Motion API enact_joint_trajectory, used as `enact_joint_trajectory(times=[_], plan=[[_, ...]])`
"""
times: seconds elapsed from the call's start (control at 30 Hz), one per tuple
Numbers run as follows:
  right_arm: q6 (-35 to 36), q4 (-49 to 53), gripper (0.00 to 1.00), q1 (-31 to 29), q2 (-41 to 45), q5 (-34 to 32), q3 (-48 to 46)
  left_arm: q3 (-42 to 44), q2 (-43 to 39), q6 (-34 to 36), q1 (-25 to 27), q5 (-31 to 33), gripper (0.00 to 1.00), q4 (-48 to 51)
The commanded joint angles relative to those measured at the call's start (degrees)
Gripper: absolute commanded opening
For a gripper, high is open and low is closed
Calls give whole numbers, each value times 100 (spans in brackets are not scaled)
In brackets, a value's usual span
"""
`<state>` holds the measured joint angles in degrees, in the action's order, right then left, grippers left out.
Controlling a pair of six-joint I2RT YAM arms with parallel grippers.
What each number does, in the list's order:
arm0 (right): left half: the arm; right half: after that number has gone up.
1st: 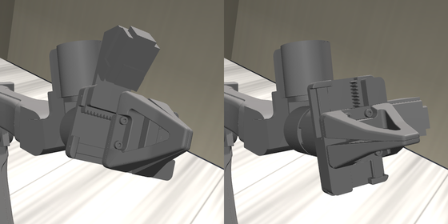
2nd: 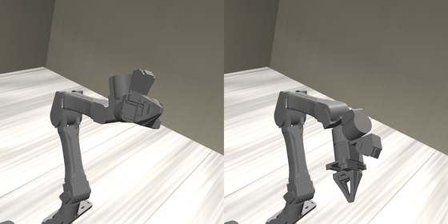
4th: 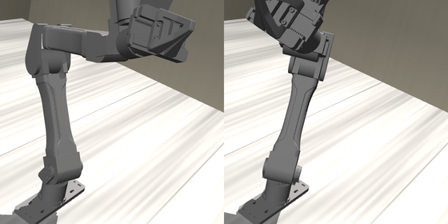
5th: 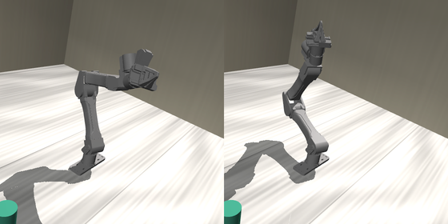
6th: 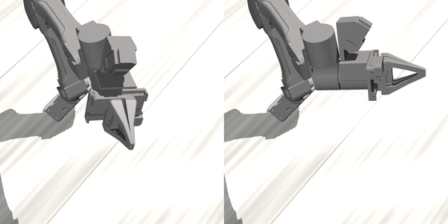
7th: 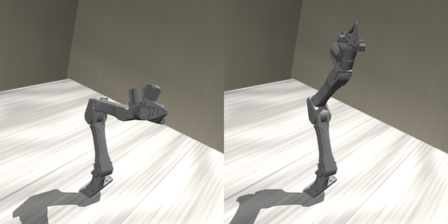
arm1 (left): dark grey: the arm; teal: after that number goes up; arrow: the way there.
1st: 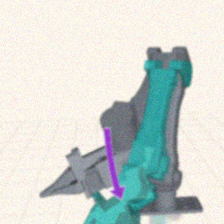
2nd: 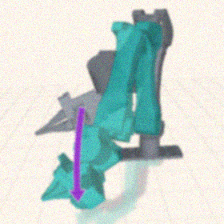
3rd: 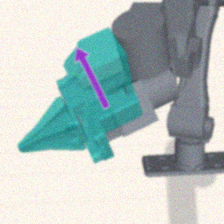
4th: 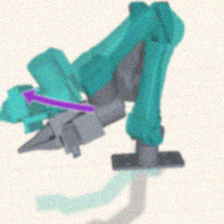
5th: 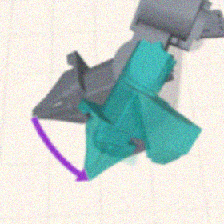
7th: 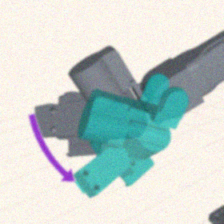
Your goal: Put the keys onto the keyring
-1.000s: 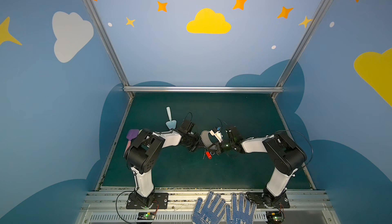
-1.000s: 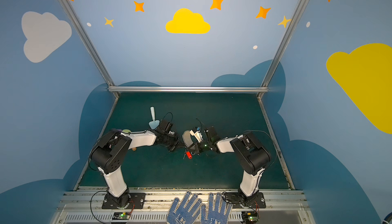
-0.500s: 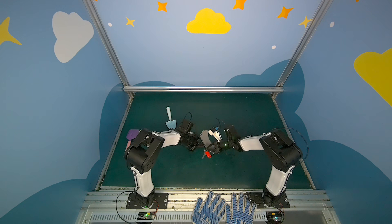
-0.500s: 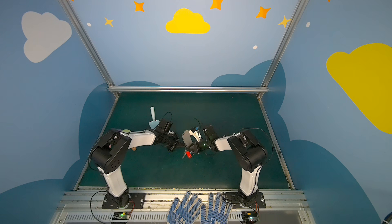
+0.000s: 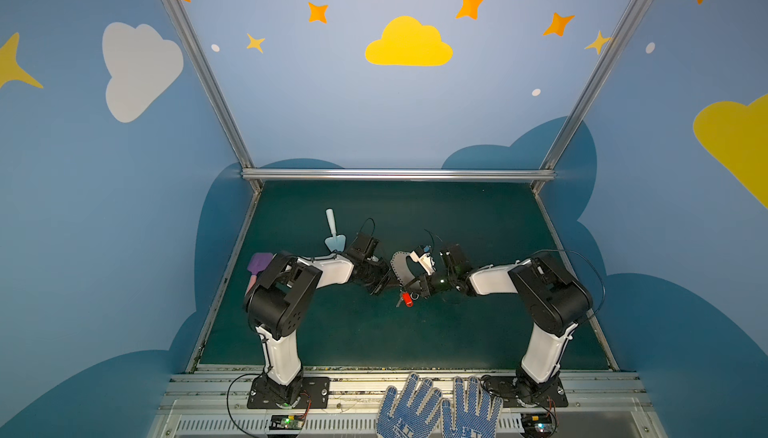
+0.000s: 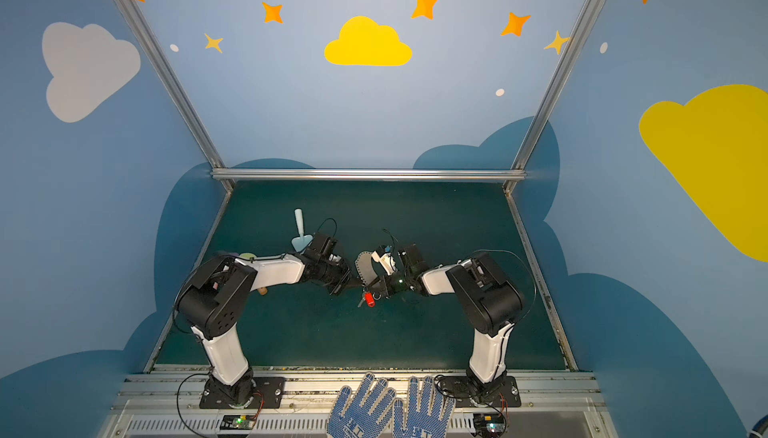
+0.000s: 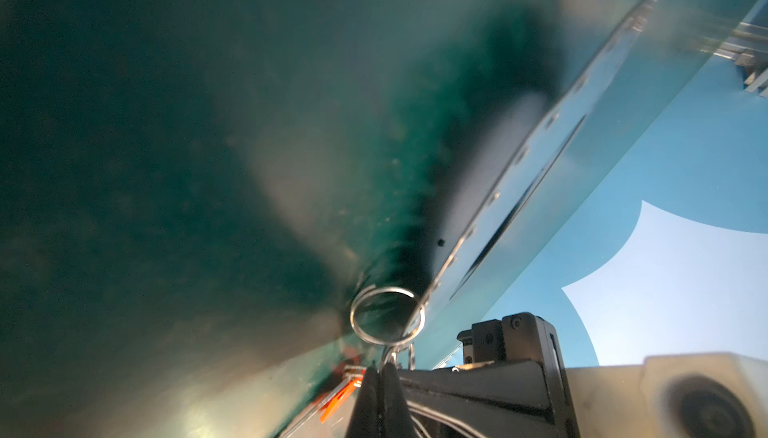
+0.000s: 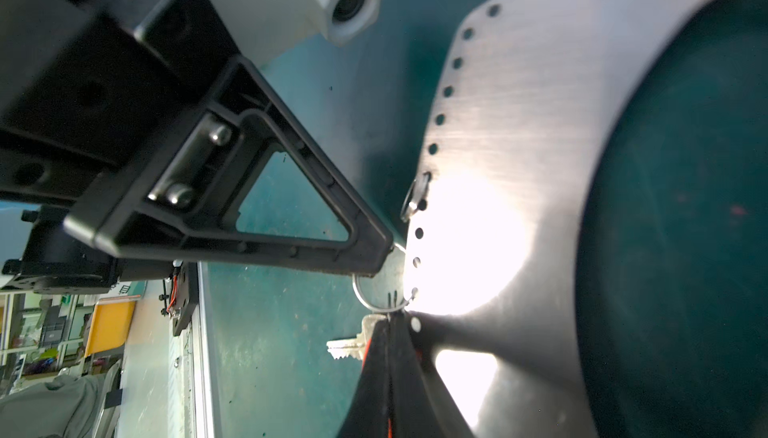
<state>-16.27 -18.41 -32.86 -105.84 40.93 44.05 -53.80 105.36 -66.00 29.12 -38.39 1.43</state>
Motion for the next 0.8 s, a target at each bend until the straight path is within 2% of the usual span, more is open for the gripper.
enact_joint_trajectory(times=[0.0, 0.3, 0.77], plan=[[-53, -405, 0, 113, 124, -254, -44, -84, -20, 212, 6, -195, 4, 250], [-21, -497, 0, 131, 174, -74, -43, -222, 37, 457, 23, -282, 4, 478], [423, 27, 0, 74, 387, 24, 161, -585, 151, 978, 76, -389, 4, 1131]])
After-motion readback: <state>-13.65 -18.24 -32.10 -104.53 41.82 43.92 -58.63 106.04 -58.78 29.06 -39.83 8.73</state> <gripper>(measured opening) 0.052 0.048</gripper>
